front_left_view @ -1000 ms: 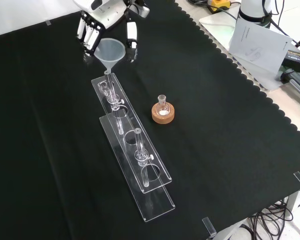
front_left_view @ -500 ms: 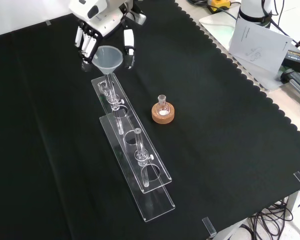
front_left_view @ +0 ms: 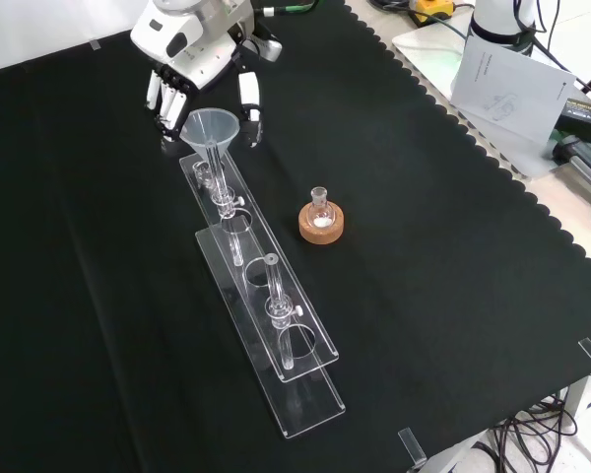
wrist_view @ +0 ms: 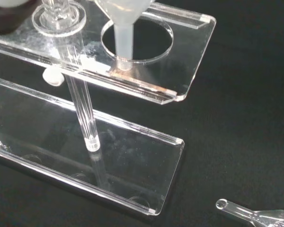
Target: Put the funnel back on the funnel stand.
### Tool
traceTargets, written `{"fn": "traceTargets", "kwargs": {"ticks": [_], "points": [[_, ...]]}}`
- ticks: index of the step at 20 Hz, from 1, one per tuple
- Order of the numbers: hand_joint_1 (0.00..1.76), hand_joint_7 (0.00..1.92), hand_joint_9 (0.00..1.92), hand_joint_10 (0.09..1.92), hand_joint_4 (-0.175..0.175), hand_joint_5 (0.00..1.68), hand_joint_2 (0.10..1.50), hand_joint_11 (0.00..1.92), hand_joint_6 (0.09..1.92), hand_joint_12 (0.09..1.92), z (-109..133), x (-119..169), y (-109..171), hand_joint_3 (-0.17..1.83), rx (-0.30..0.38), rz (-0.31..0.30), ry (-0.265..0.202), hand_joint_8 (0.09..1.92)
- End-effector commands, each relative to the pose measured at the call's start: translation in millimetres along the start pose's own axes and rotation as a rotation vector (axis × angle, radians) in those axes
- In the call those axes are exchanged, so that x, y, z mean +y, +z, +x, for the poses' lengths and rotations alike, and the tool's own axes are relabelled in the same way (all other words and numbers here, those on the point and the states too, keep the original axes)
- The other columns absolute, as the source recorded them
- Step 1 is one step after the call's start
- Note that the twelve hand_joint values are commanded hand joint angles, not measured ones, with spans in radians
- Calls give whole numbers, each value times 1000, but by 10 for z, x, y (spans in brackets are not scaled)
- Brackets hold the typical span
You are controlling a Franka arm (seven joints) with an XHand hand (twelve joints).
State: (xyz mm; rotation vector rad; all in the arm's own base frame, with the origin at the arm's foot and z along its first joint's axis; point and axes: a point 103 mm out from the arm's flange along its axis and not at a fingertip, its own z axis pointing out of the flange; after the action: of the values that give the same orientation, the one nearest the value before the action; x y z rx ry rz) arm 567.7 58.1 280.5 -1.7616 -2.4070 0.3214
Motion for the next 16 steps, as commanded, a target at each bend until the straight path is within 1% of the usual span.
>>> {"fn": "traceTargets", "kwargs": {"ticks": [1, 3, 5, 7, 8, 10, 11, 13, 15, 16], "points": [[703, 631, 990, 413, -30, 495, 721, 672, 278, 1231, -10, -25, -11, 457, -2, 2, -1, 664], [699, 615, 969, 419, -30, 494, 721, 659, 265, 1242, -2, -27, -12, 453, -9, 26, -3, 670], [688, 555, 900, 435, -33, 475, 716, 619, 228, 1263, 7, -28, 0, 443, -9, 49, -9, 682], [652, 387, 721, 489, -32, 414, 697, 529, 143, 1296, 14, -34, 13, 405, -2, 85, -17, 693], [625, 283, 618, 517, -30, 361, 685, 468, 96, 1324, 12, -33, 20, 379, 5, 113, -21, 682], [562, 97, 395, 608, -22, 236, 668, 343, 87, 1385, 8, -41, 27, 310, 10, 133, -25, 631], [534, 49, 295, 654, -18, 176, 663, 282, 87, 1414, 6, -52, 23, 275, 11, 130, -26, 551], [497, 10, 160, 733, -10, 97, 666, 202, 87, 1450, 0, -91, 1, 213, 11, 115, -27, 394], [478, 1, 98, 769, -5, 58, 668, 158, 87, 1463, -7, -164, -48, 178, 10, 82, -25, 296], [474, 0, 86, 778, -4, 51, 669, 145, 87, 1468, -12, -213, -82, 168, 8, 59, -24, 285]]}}
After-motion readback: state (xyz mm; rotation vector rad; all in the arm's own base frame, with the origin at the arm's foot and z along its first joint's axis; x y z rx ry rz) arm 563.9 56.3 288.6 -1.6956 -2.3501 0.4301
